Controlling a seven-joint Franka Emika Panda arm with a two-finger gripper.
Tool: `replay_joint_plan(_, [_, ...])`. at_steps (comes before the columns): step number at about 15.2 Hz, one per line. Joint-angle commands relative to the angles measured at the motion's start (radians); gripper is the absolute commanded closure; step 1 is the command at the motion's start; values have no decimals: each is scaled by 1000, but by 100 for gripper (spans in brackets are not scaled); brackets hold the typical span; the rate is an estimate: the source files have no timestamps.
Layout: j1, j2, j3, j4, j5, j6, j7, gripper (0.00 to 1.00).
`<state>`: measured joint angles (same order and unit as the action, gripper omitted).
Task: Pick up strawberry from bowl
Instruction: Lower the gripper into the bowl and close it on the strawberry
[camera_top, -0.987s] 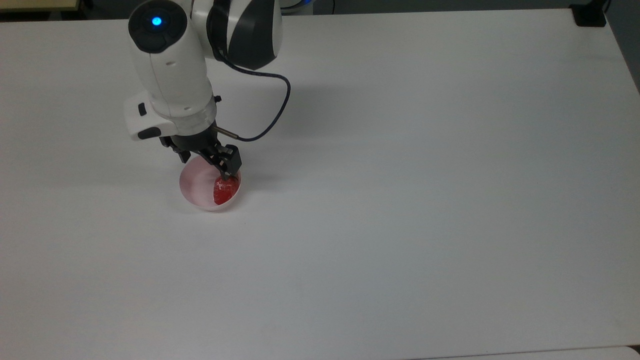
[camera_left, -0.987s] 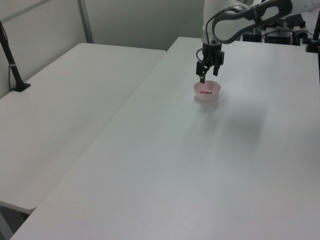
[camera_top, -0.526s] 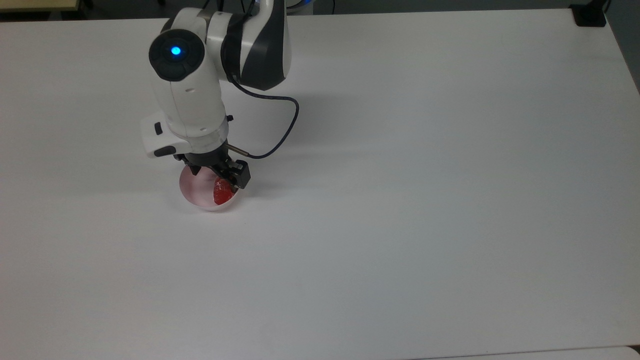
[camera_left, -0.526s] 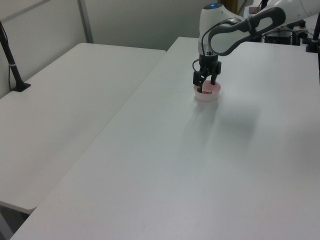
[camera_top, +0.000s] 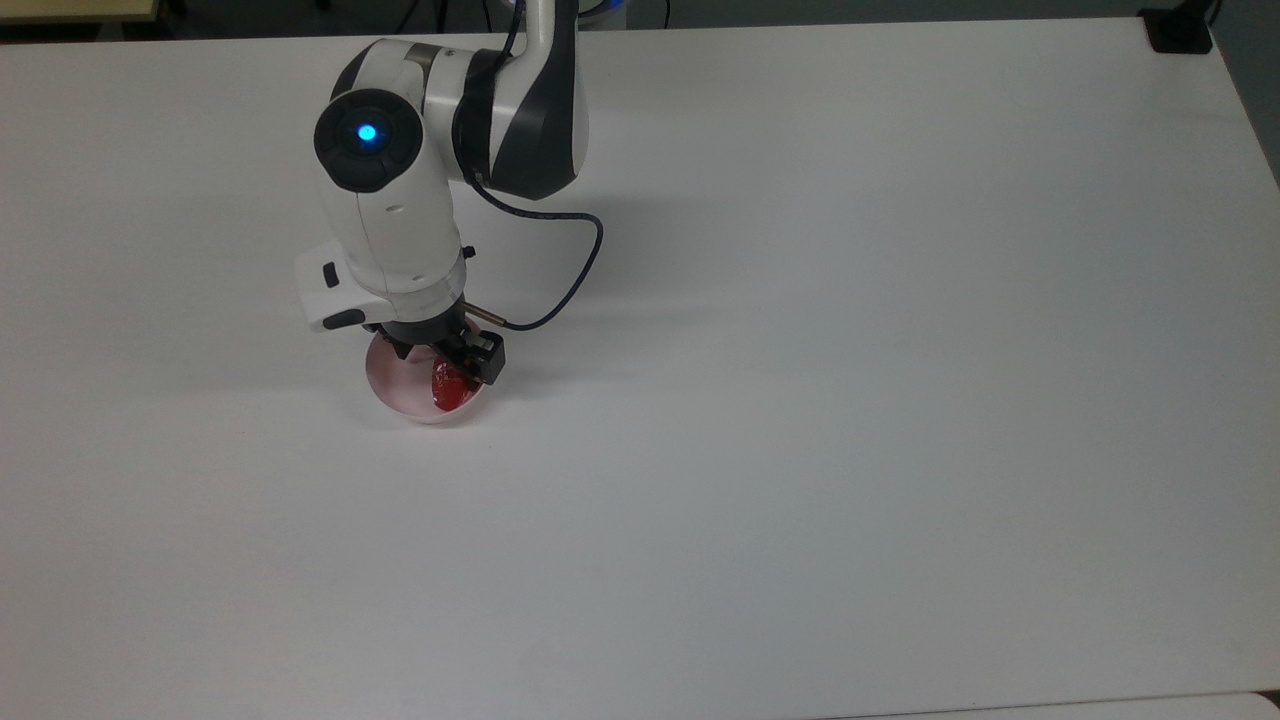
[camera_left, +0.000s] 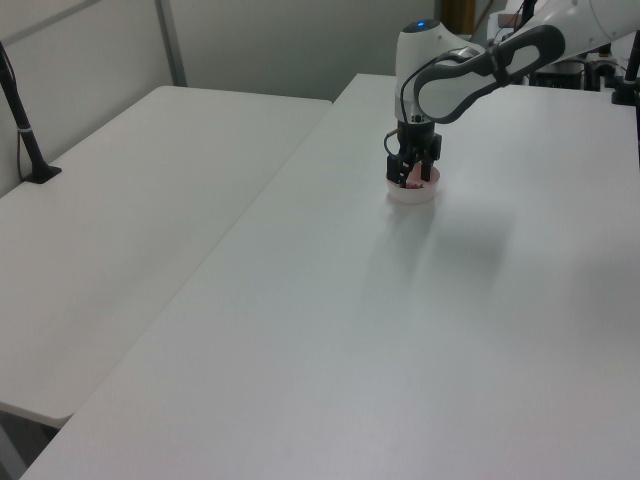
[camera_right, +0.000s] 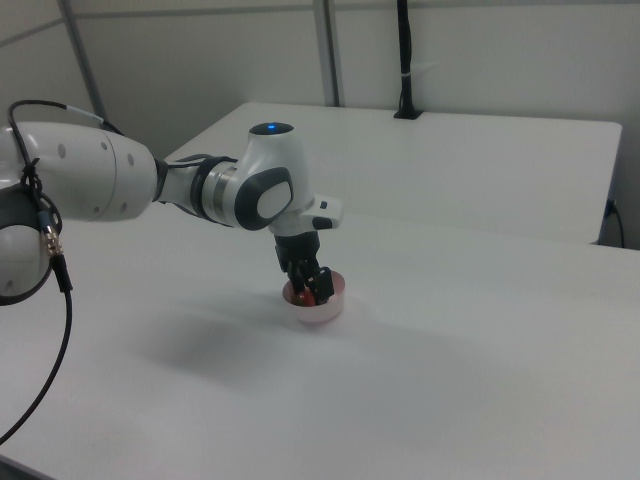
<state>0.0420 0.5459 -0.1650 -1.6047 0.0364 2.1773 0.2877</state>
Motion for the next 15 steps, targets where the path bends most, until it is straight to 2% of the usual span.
replay_joint_plan(1, [12, -3, -8, -32, -4, 36, -13, 29])
replay_joint_plan(6, [10, -4, -8, -37, -4, 38, -28, 50])
replay_joint_plan(9, [10, -4, -8, -35, 0, 39, -31, 54])
replay_joint_plan(15, [2, -23, -8, -23, 13, 38, -53, 54])
